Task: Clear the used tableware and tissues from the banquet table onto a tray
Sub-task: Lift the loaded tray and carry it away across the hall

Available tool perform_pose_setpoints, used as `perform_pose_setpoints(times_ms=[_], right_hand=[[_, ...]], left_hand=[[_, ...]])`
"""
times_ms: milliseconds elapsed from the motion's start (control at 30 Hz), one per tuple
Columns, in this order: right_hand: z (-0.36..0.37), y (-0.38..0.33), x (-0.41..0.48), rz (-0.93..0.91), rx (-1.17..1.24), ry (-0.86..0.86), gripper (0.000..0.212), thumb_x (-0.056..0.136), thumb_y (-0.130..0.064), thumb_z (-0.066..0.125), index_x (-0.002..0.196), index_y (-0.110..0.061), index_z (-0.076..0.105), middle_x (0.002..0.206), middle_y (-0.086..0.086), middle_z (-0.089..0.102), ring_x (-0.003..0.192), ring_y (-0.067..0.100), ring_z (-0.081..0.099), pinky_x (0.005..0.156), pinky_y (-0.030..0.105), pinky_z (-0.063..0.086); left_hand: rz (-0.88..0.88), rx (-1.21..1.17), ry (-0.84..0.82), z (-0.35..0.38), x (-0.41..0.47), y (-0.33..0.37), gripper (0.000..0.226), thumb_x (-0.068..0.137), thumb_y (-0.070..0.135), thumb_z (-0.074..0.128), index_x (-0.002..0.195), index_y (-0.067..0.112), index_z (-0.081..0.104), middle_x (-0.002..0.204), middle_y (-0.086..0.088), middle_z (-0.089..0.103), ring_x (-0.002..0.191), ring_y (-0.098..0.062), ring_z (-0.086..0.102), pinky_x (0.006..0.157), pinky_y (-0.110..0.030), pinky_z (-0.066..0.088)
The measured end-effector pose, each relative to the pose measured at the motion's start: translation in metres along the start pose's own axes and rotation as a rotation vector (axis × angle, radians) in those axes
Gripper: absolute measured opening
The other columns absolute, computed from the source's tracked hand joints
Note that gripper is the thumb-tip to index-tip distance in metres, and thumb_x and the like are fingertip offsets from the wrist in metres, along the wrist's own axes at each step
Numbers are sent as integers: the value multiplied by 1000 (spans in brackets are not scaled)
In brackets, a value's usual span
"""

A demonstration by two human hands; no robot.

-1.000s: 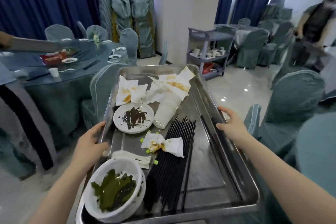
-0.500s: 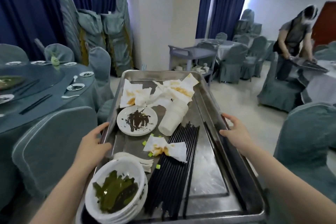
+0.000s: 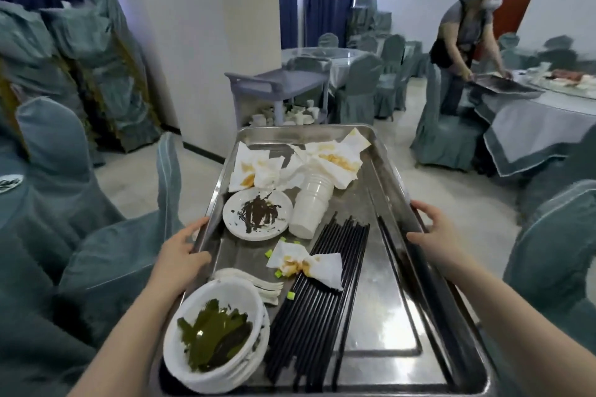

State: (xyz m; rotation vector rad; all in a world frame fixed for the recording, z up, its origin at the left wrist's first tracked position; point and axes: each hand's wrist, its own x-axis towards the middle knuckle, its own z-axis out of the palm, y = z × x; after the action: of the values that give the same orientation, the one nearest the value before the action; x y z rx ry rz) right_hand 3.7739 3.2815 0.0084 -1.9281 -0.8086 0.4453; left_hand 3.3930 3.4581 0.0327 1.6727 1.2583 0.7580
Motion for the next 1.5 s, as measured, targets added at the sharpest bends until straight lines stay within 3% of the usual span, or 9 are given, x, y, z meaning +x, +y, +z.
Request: perform_pose_setpoints(times_ms=[100, 333, 567, 800, 1000, 1133, 1300, 1400, 1500], right_hand=[[6, 0, 85, -12, 2, 19, 70, 71, 5, 62, 119, -45, 51, 75, -12, 70, 53, 8, 66, 51, 20, 48], [29, -19, 281, 21, 28, -35, 67, 76, 8, 61, 129, -33, 52, 90, 1, 71, 54, 7, 65, 47, 16, 46], [73, -24, 490, 76, 85, -22, 67, 79, 8, 59, 126, -39, 50, 77, 12, 73, 66, 37, 69, 64, 48, 59], [85, -34, 685, 147, 76, 42, 67, 81, 2, 62, 130, -40, 48, 73, 4, 73, 59, 36, 66, 49, 36, 54], [92, -43, 865, 128, 76, 31, 69, 82, 8, 60, 134, -36, 47, 67, 7, 72, 68, 43, 68, 63, 54, 57], [105, -47, 986, 97, 107, 8, 69, 82, 12, 59, 137, -29, 47, 57, -5, 68, 57, 30, 68, 48, 36, 55], [130, -74, 1123, 101, 132, -58, 70, 83, 14, 58, 138, -27, 45, 69, 4, 72, 67, 38, 70, 56, 42, 59], [156, -83, 1203, 113, 127, -87, 68, 84, 14, 57, 139, -23, 43, 79, 14, 71, 68, 36, 71, 60, 46, 60], [189, -87, 1274, 139, 136, -96, 68, 85, 13, 57, 140, -23, 41, 84, 15, 71, 70, 35, 71, 62, 44, 60]], left_hand=[[-18, 15, 0, 37, 80, 12, 75, 75, -11, 63, 132, 37, 50, 90, 6, 65, 55, -11, 67, 43, -12, 46], [-54, 27, 31, 97, 257, 51, 73, 75, -11, 64, 131, 35, 52, 65, 13, 67, 50, -6, 66, 39, -11, 44], [-50, 35, 3, 157, 478, 78, 77, 77, -6, 65, 129, 47, 45, 68, 10, 70, 56, -10, 69, 40, -15, 47], [-12, 89, -48, 227, 692, 138, 76, 78, -3, 66, 129, 48, 44, 79, 5, 67, 56, -6, 68, 39, -13, 46], [31, 81, -63, 298, 859, 173, 76, 78, -3, 66, 138, 39, 44, 100, 5, 57, 71, -7, 65, 42, -11, 46], [11, 55, -39, 335, 960, 187, 78, 78, -4, 67, 135, 42, 43, 110, -3, 65, 79, -11, 68, 54, -21, 53], [4, 158, -23, 356, 1079, 213, 78, 75, 0, 66, 139, 38, 42, 112, 1, 61, 89, -9, 61, 63, -19, 47], [13, 243, -28, 360, 1160, 222, 76, 74, 1, 65, 139, 35, 43, 119, 4, 59, 100, -14, 60, 77, -26, 51], [43, 287, -36, 365, 1248, 223, 72, 74, 2, 65, 136, 35, 47, 107, 2, 65, 90, -16, 63, 73, -31, 52]])
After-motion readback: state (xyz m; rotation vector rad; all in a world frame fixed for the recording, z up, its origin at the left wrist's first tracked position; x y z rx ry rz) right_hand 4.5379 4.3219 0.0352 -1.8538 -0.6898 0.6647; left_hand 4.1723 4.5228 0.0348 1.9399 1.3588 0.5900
